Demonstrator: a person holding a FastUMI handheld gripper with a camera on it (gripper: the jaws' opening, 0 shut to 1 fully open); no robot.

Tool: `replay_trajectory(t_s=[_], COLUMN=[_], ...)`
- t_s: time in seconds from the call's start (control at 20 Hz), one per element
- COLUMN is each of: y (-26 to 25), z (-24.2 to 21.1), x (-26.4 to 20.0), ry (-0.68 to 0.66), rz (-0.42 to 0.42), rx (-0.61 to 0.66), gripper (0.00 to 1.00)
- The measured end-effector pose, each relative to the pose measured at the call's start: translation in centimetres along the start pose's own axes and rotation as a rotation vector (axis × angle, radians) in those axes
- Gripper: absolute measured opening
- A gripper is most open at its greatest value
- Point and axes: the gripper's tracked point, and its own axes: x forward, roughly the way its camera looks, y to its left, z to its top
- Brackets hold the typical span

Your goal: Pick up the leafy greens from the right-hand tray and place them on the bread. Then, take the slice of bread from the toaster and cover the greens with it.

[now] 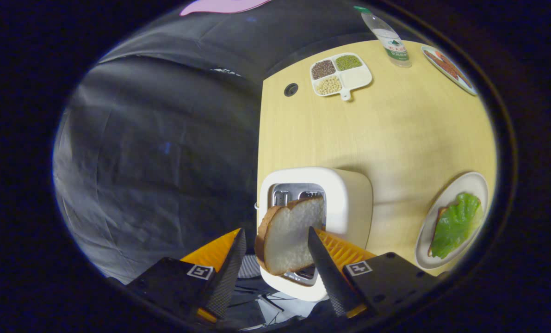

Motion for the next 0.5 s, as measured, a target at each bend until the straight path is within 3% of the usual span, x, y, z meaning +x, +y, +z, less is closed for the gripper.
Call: replay_trajectory(t_s=[0.5], y=[-2.4], z=[0.6], x=[-2.5], ry=[-0.042], rz=[-0.064], rx=[-0.048], gripper=[0.23])
